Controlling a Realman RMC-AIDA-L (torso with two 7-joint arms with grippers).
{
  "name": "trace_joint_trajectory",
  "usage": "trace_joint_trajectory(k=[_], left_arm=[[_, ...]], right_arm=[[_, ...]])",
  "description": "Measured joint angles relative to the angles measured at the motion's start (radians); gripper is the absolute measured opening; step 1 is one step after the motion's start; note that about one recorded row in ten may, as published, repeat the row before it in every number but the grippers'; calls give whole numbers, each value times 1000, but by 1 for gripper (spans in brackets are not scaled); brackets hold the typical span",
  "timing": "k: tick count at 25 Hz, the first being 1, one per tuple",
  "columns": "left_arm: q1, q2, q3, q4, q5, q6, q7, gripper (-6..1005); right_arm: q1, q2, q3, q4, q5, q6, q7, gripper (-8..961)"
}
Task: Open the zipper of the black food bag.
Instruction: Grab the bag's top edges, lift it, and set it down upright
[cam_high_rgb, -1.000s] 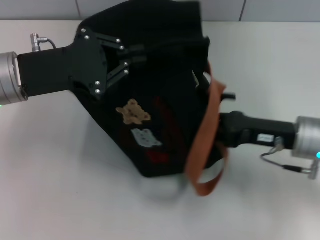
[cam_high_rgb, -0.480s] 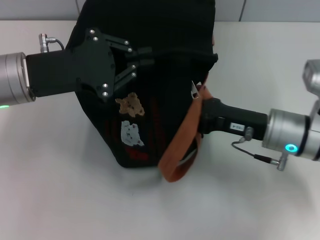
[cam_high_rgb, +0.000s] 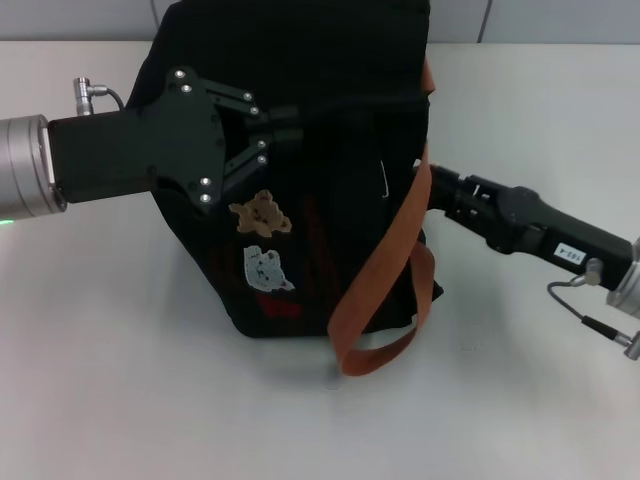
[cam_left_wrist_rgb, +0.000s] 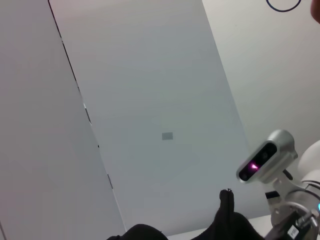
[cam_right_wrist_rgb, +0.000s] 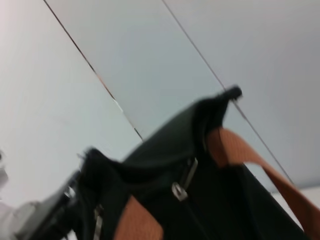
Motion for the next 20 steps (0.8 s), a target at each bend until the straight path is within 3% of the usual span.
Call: trace_joint_trajectory(k=[9, 20], left_arm=[[4, -1, 0, -3, -3, 4, 11, 90], [2, -3, 2, -34, -1, 5, 35, 90]], right_arm=[[4, 0, 90, -11, 2, -94, 13, 351], [69, 0, 83, -8, 3, -92, 115, 349]])
